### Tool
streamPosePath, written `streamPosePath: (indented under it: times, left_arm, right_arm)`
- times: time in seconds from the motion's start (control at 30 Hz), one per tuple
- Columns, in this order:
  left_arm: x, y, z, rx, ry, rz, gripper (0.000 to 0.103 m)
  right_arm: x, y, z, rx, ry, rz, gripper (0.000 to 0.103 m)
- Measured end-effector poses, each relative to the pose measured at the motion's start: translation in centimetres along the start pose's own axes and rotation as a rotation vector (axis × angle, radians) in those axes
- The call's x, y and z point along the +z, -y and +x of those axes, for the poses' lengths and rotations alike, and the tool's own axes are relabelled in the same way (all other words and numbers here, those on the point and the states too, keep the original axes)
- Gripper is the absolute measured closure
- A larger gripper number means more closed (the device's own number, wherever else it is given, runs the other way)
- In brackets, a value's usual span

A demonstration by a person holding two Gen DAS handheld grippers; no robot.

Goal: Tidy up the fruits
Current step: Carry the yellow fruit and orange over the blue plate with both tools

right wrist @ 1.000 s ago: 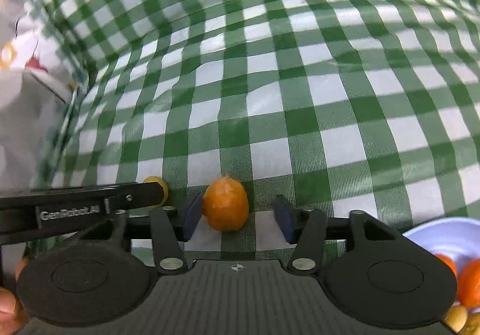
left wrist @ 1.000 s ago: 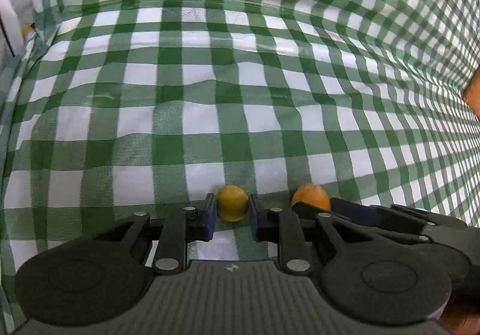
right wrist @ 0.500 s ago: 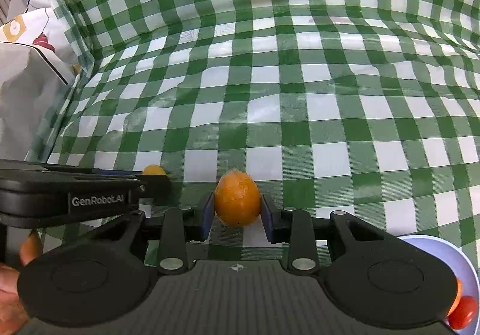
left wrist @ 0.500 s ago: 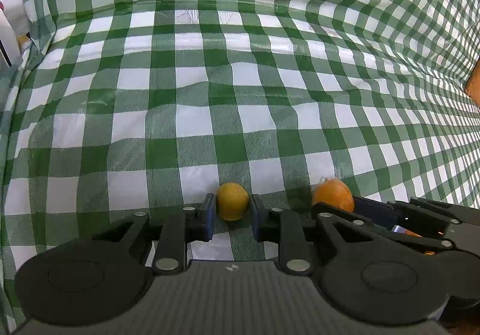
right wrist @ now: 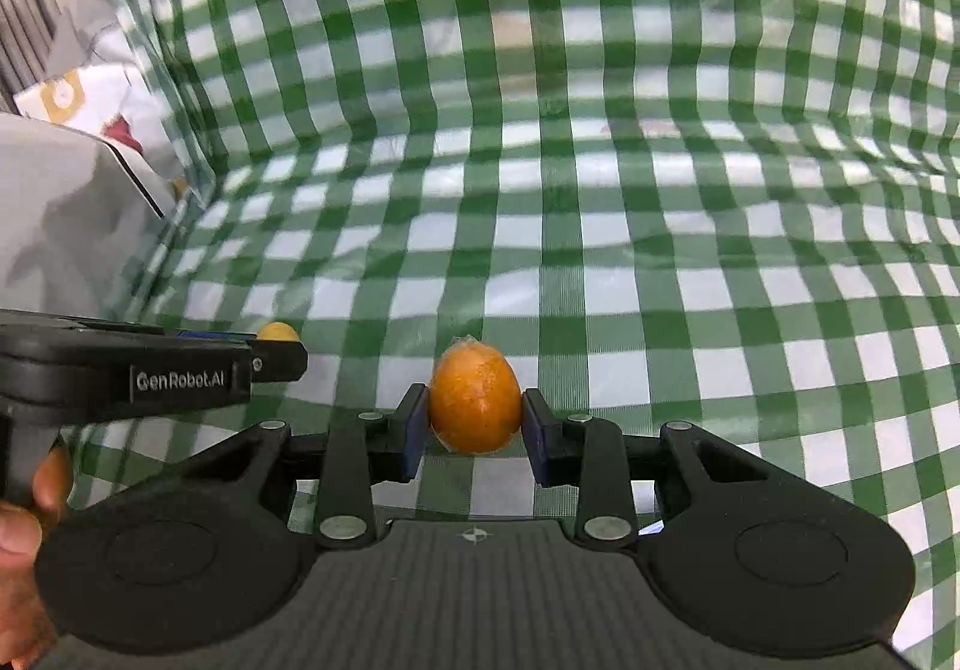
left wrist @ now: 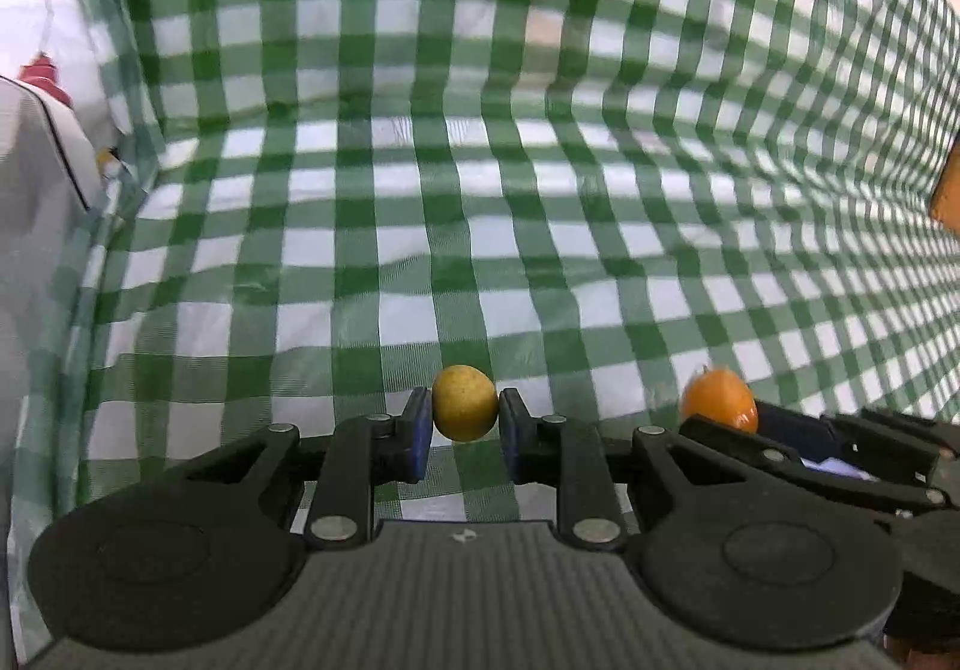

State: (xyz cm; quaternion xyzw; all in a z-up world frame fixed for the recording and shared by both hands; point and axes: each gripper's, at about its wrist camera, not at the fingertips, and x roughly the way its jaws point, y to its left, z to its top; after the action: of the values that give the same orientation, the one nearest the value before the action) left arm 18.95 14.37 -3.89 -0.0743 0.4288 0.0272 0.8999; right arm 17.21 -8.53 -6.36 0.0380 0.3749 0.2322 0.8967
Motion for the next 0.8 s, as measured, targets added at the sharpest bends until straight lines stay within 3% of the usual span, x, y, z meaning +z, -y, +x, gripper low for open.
streamPosePath:
  times: [0.37, 0.63, 0.8]
  left_arm:
    - [-5.6, 1.5, -6.6, 0.048, 0.088, 0.01, 0.077]
    - [-12.1, 3.5, -11.3, 0.017, 0.13, 0.046, 0.077]
    - [-14.5, 5.7, -14.4, -0.071, 0.218, 0.061, 0.077]
  right_arm:
    - [-2.7, 1.3, -10.6, 0.017, 0.192, 0.012, 0.068]
    - [-10.8, 0.7, -17.1, -0.008, 0.277, 0.021, 0.068]
    - [-15.1, 2.2, -19.0, -0.036, 0.326, 0.07, 0.068]
